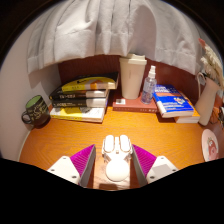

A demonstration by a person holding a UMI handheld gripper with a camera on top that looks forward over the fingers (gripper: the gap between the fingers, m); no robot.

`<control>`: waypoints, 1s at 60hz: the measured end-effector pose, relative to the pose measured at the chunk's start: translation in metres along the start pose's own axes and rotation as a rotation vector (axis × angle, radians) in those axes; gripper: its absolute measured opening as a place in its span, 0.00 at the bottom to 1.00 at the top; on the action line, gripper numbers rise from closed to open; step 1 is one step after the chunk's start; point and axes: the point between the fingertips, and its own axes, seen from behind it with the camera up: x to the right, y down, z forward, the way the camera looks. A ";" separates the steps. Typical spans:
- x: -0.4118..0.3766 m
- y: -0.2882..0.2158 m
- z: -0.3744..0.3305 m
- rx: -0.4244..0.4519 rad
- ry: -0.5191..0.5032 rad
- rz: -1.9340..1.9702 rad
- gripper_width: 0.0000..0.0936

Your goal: Arrange mouse

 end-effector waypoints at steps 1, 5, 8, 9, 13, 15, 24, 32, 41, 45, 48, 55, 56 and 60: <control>0.002 0.000 0.000 -0.002 0.004 0.002 0.74; 0.010 -0.002 0.002 -0.002 0.032 0.024 0.58; 0.010 -0.002 0.002 -0.004 0.024 0.038 0.57; 0.010 -0.002 0.003 -0.007 0.021 0.038 0.56; 0.012 0.000 0.004 -0.030 0.018 0.030 0.51; 0.013 0.000 0.004 -0.054 0.019 0.024 0.47; 0.017 -0.008 0.006 -0.149 0.000 -0.006 0.42; 0.050 -0.064 -0.047 -0.050 -0.042 -0.082 0.42; 0.143 -0.112 -0.135 0.097 -0.036 -0.102 0.42; 0.197 -0.112 -0.166 0.128 -0.013 -0.101 0.42; 0.240 -0.110 -0.184 0.147 0.007 -0.090 0.42; 0.343 -0.085 -0.190 0.127 0.093 -0.039 0.42; 0.355 -0.079 -0.187 0.116 0.104 -0.029 0.42; 0.394 -0.054 -0.171 0.073 0.119 -0.010 0.42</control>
